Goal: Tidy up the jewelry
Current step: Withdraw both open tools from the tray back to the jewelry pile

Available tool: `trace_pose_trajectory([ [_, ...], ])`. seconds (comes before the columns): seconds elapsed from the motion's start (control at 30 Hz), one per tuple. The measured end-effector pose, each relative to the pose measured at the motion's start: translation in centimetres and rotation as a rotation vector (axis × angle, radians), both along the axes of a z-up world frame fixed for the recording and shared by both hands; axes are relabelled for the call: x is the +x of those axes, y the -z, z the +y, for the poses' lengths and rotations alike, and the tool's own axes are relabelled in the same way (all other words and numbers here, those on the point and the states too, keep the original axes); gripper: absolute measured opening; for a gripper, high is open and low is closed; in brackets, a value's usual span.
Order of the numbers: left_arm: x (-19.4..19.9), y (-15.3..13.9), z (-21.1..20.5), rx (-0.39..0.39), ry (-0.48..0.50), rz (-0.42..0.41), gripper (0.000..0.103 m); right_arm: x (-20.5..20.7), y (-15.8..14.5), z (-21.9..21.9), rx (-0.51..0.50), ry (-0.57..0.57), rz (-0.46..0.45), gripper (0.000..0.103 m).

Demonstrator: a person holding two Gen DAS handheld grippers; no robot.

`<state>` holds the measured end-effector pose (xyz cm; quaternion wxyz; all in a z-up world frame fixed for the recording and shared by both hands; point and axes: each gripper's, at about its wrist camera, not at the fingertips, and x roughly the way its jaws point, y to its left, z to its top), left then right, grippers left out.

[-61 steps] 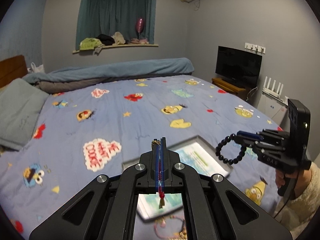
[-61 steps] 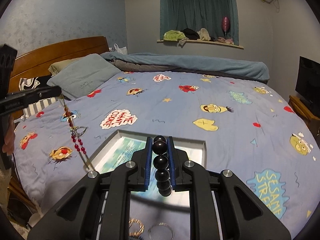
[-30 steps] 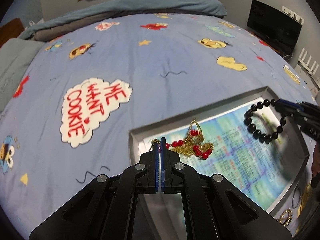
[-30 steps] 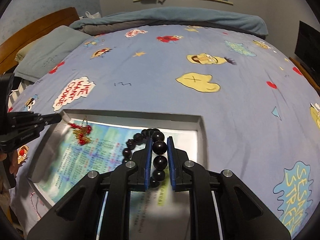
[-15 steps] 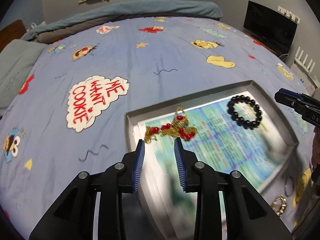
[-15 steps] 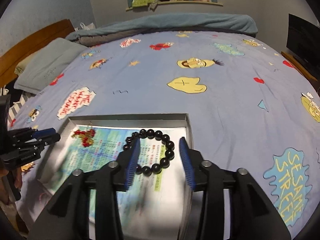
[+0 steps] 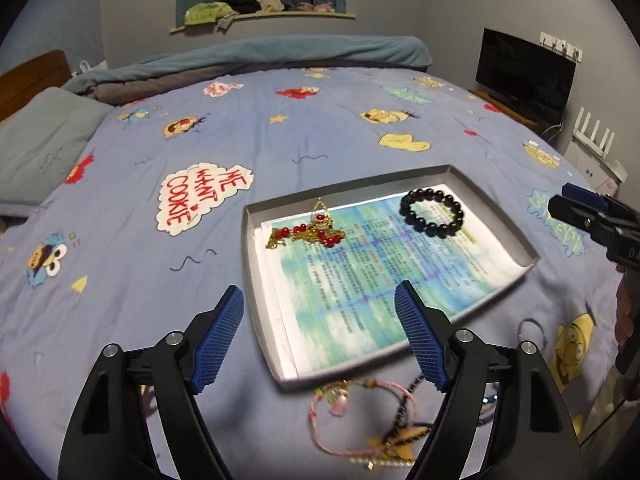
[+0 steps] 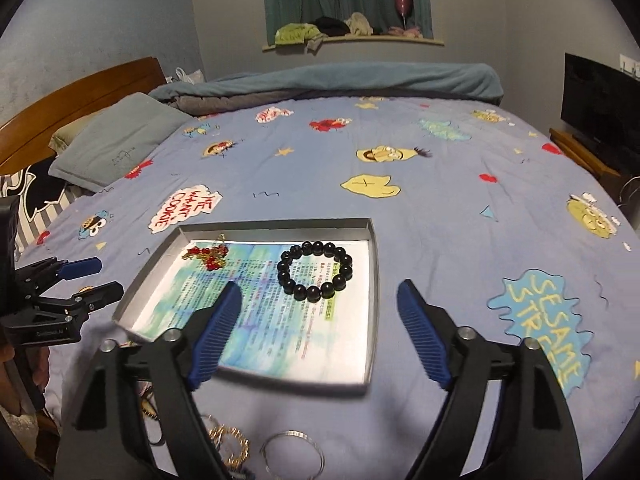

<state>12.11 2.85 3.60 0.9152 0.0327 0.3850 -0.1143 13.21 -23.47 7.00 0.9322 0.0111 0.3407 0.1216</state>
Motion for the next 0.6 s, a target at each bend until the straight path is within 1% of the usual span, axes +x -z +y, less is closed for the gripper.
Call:
trace_pose_trajectory([
  [0.03,-0.6,-0.2,0.1,0.001,-0.006,-0.012,0.089,-0.6,-0.2,-0.1,-0.001,-0.002,-0.007,0.087],
  [0.07,-1.0,-0.4,0.1,0.002,-0.01,-0.023,0.092,-1.1,-0.3,-0.1,-0.001,-0.004,-0.013,0.09],
  [0.17,-2.4,-0.7,0.4,0.002,-0.019,-0.038,0.093,-2.7,-0.5,-0.1,-0.002,-0.005,-0.034,0.098],
  [0.27,-3.7,-0.7,0.9,-0.002,-0.044,-0.047,0.094,-4.1,-0.4,-0.2,-0.008,0.009,-0.057,0.097],
  [0.43,-5.7,-0.3,2.3,-0.056,-0.068,-0.079,0.095,-5.7,0.7,-0.7,0.01,0.029,-0.06,0.097],
  [0.6,-6.7,0.6,3.2,-0.043,-0.081,-0.077,0.095,-6.5,1.9,-0.8,-0.009,0.031,-0.035,0.097],
])
